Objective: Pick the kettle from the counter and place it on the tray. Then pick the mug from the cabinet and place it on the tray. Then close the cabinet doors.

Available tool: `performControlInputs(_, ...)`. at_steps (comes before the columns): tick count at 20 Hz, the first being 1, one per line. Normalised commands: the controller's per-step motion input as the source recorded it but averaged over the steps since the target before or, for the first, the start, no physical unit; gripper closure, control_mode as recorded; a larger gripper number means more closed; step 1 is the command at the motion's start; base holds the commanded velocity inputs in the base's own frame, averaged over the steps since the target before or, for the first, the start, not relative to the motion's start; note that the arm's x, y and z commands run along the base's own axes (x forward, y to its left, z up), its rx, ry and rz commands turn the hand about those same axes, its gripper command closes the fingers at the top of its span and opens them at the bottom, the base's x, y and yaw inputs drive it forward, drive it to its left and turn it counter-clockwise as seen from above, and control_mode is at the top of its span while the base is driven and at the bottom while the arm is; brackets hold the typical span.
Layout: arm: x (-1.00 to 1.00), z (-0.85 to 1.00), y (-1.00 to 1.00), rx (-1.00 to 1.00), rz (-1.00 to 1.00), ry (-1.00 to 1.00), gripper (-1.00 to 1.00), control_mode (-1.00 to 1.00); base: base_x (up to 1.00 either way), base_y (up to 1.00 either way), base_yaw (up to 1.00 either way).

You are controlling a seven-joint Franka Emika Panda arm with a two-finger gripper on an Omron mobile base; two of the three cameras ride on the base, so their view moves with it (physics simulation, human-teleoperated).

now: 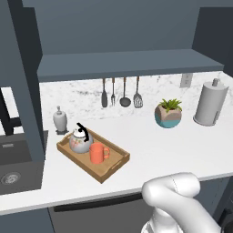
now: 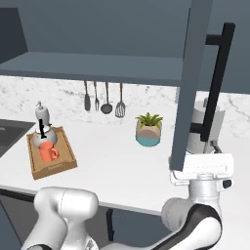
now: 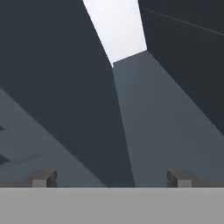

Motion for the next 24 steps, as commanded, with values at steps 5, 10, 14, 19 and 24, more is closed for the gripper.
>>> performControlInputs(5,-0.12,0.38,-0.14,-0.04,-0.06,-0.19,-1.00,-1.00,0.00,0.00,0.00)
performControlInputs(10,-0.31,0.49,0.02,-0.23,0.00,-0.22,-1.00,-1.00,0.00,0.00,0.00)
performControlInputs(14,-0.42,0.52,0.22,-0.36,0.00,-0.21,-1.00,-1.00,0.00,0.00,0.00)
performControlInputs(19,-0.46,0.46,0.37,-0.45,0.00,-0.16,-1.00,-1.00,0.00,0.00,0.00)
performControlInputs(24,-0.25,0.44,0.59,-0.48,-0.05,-0.07,-1.00,-1.00,0.00,0.00,0.00)
